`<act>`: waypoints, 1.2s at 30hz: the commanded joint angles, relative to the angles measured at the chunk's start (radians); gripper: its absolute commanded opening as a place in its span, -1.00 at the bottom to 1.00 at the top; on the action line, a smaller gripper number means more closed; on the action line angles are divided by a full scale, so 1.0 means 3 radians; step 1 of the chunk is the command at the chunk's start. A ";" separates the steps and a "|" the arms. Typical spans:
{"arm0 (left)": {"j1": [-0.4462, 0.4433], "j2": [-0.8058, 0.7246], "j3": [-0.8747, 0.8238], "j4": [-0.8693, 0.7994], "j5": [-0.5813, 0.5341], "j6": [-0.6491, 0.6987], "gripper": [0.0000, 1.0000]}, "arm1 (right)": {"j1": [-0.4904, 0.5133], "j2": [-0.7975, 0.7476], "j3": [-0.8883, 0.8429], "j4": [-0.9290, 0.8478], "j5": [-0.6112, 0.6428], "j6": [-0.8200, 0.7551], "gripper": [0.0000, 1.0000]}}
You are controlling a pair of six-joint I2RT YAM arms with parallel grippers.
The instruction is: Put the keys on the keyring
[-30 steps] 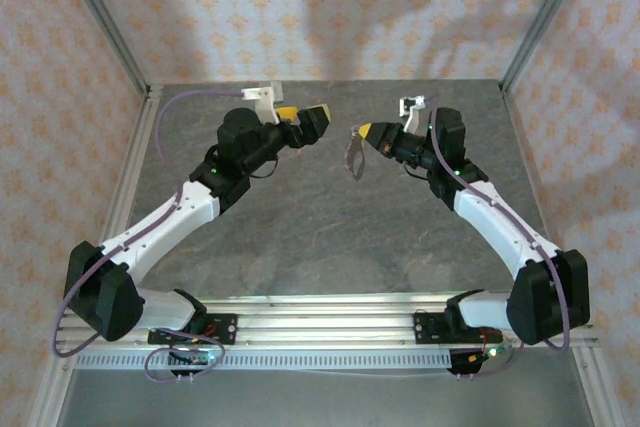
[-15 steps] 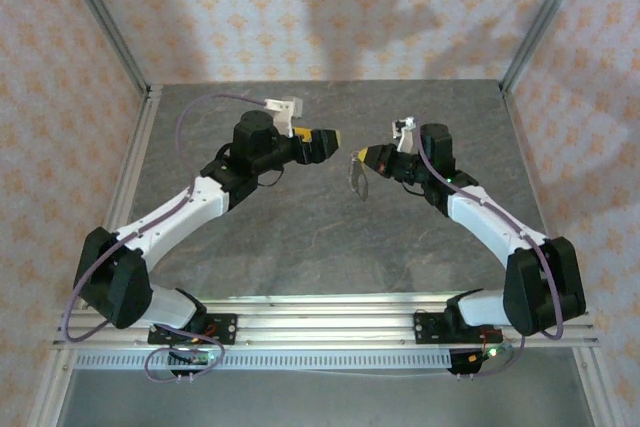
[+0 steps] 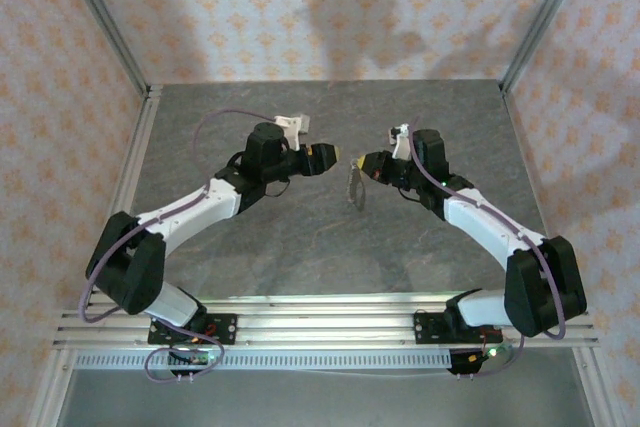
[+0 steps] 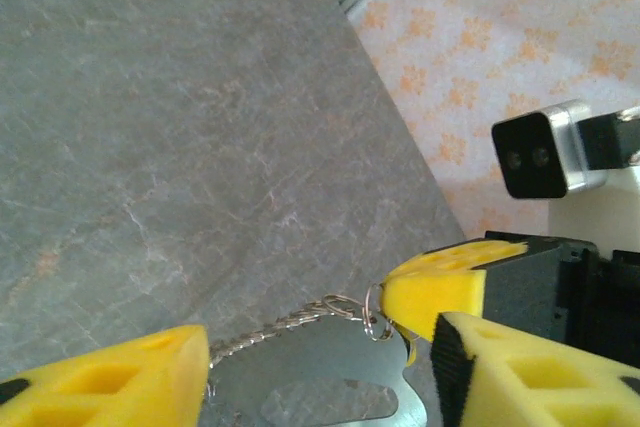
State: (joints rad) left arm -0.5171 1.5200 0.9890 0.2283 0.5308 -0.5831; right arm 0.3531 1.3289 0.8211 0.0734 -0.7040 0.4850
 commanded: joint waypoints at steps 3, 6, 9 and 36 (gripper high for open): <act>-0.0015 0.0235 -0.0034 0.0542 0.0373 -0.0205 0.06 | 0.0015 -0.0108 -0.0010 0.0018 0.0150 -0.0069 -1.00; -0.0023 0.0326 -0.0067 0.0755 0.0466 -0.0327 0.05 | 0.0020 -0.0114 -0.0024 0.0010 0.0153 -0.0062 -1.00; -0.0035 0.0390 -0.0110 0.0945 0.0492 -0.0404 0.02 | 0.0031 -0.0108 -0.0012 -0.0030 0.0143 -0.0081 -1.00; -0.0179 0.0686 0.0070 0.1153 0.0603 -0.0522 -0.27 | 0.0086 -0.0046 0.0073 -0.0066 0.0073 -0.0075 -1.00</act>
State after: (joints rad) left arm -0.5579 1.7161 0.9726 0.5365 0.6849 -0.7368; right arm 0.3725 1.3285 0.8207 0.0406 -0.6727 0.4736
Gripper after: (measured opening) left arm 0.385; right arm 0.047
